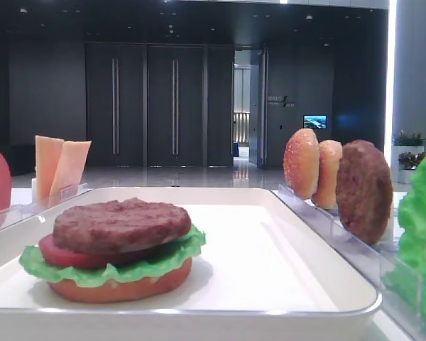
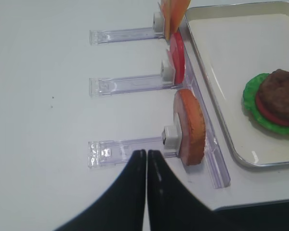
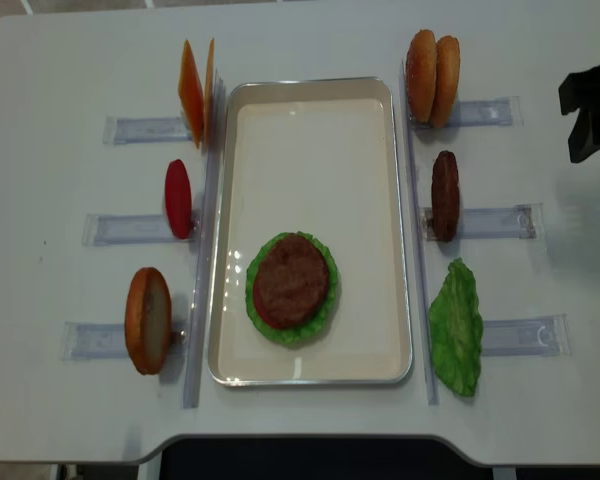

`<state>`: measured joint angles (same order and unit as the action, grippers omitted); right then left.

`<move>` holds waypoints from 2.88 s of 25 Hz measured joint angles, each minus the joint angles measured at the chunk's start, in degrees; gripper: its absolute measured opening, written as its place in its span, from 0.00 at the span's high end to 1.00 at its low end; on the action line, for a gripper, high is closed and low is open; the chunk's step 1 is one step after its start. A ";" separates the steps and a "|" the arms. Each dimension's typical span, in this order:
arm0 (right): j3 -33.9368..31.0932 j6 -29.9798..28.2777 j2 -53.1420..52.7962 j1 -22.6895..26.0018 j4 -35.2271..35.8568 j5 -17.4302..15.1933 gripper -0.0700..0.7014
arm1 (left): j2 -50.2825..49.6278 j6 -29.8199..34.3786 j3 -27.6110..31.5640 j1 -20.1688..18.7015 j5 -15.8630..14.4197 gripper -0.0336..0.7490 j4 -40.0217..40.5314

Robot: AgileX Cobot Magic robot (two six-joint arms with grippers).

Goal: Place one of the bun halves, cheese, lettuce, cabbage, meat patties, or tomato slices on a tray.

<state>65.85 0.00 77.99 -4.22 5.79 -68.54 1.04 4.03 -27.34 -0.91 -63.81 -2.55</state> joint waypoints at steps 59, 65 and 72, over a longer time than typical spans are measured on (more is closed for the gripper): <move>-35.84 -0.58 -78.44 3.07 -3.07 5.35 0.45 | 0.00 0.00 0.00 0.00 0.04 0.96 0.00; -36.80 -1.73 -78.44 3.07 -3.07 3.84 0.52 | 0.00 0.00 0.00 0.00 0.04 0.96 0.00; -36.80 -2.00 -78.44 3.56 -3.02 3.83 0.53 | 0.00 0.00 0.00 0.00 0.04 0.96 0.00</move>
<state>29.05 -2.00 -0.45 -0.67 2.76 -64.71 1.04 4.03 -27.34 -0.91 -63.77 -2.55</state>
